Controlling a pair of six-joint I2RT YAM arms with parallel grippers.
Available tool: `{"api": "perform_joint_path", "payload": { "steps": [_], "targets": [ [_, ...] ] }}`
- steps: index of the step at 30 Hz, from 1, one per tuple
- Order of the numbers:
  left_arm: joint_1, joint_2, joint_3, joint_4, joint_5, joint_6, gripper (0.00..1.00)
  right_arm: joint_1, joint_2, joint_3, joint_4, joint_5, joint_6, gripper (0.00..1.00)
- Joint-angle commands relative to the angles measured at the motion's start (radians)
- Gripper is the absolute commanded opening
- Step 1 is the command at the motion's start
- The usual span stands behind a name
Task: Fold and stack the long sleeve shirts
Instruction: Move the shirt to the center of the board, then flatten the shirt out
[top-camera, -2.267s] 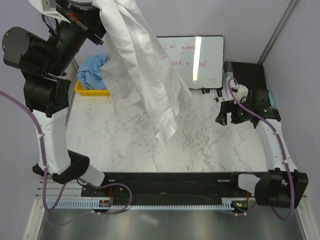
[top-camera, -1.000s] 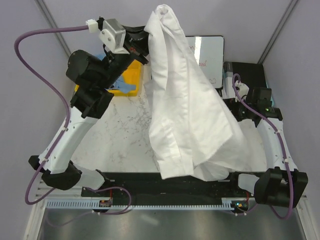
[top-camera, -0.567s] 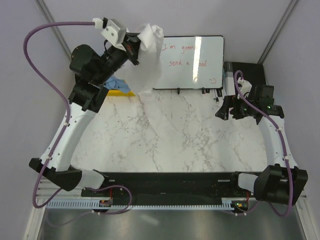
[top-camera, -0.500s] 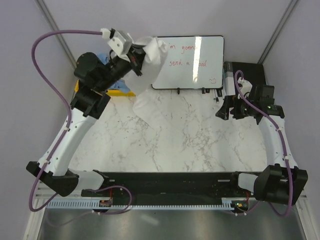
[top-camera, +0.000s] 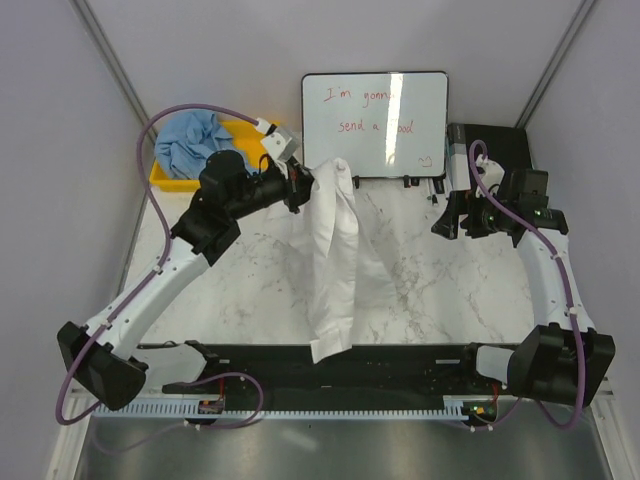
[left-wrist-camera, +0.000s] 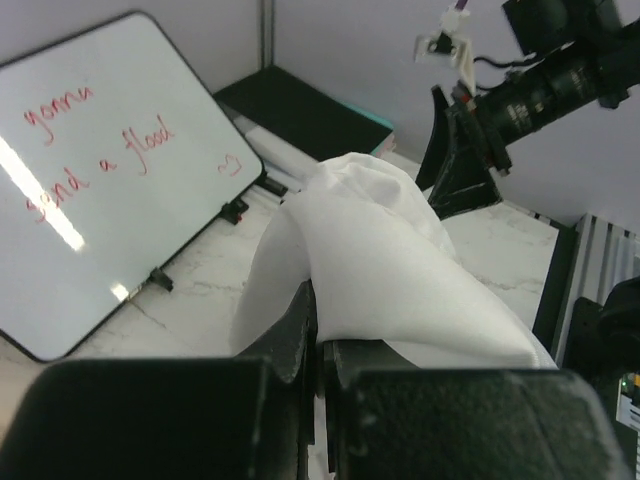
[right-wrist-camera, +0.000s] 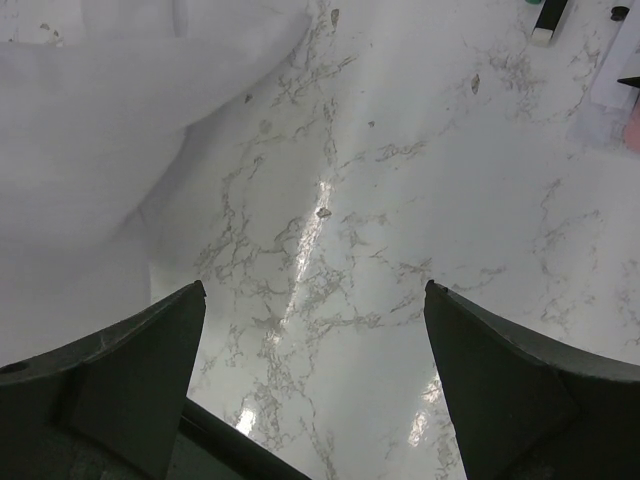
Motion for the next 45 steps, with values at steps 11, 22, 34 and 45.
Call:
{"api": "perform_joint_path", "payload": {
  "steps": [11,22,34,45],
  "targets": [
    [0.305,-0.071,-0.283,-0.366,-0.004,0.33,0.99,-0.003,0.009,0.053,-0.073,-0.052,-0.11,0.98],
    [0.708,-0.062,-0.437,-0.374,0.351,0.034,0.91,0.5,0.203,0.299,0.019,0.15,-0.072,0.98],
    [0.807,-0.151,-0.517,-0.315,0.321,-0.081,0.98,0.946,0.619,0.709,-0.116,0.325,-0.08,0.98],
    [0.767,-0.073,-0.505,-0.203,0.407,-0.008,0.78,0.922,0.523,0.714,-0.252,0.421,-0.17,0.16]
  ]
}}
